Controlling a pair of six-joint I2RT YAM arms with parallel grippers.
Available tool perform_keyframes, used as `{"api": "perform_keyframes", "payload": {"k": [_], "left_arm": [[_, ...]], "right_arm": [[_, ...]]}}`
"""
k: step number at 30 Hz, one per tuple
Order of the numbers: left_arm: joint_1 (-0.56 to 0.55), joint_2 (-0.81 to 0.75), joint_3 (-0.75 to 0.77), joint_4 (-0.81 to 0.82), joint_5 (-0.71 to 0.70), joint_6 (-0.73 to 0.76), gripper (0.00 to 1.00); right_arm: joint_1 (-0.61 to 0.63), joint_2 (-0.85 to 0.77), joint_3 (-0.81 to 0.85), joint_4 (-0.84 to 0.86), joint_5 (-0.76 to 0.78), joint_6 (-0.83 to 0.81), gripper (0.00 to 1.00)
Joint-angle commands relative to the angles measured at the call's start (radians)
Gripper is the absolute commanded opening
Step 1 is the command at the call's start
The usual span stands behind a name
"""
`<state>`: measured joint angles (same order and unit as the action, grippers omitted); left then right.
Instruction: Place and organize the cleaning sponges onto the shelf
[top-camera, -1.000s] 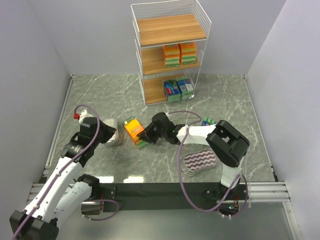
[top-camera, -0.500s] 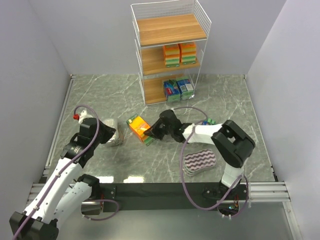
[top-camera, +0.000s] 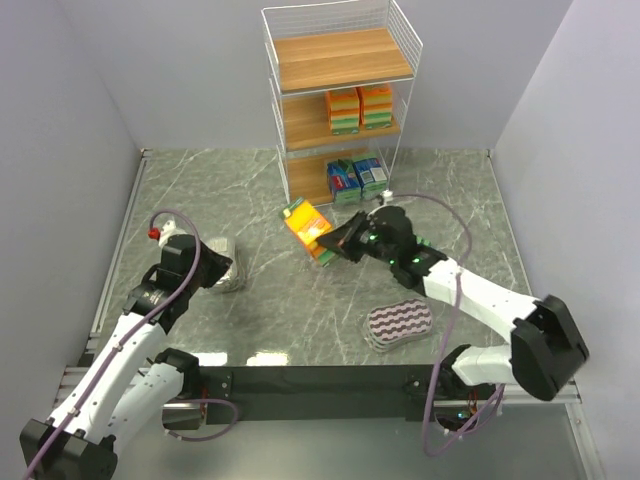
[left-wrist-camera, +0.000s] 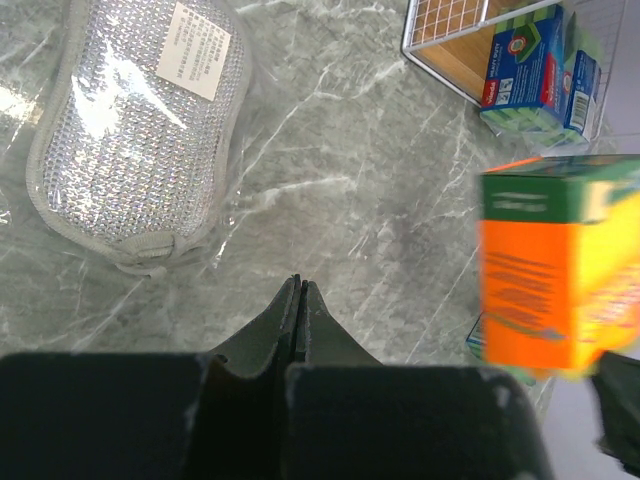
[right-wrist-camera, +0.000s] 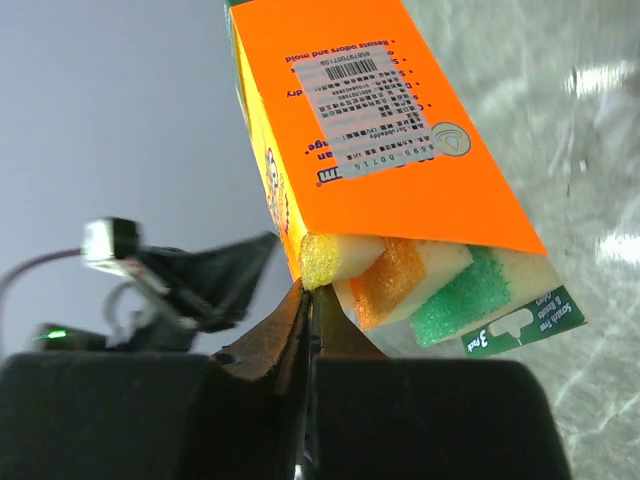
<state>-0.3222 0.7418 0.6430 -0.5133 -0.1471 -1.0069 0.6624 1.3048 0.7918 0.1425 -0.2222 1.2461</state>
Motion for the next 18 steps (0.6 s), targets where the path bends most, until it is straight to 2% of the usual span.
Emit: {"api": "perform_keyframes", "payload": {"k": [1, 8, 18], "left_arm": [[-0.002, -0.002, 0.029, 0.013, -0.002, 0.011, 0.01], [-0.002, -0.007, 0.030, 0.015, 0.007, 0.010, 0.01], [-0.002, -0.018, 0.047, -0.007, 0.011, 0.013, 0.01]], "right_arm": [[-0.062, -0.085, -0.003, -0.007, -0.014, -0.031, 0.00], [-0.136, -0.171, 0.098, -0.035, 0.027, -0.062, 0.00], [-0.184, 0.000, 0.340, -0.023, 0.050, -0.036, 0.00]]}}
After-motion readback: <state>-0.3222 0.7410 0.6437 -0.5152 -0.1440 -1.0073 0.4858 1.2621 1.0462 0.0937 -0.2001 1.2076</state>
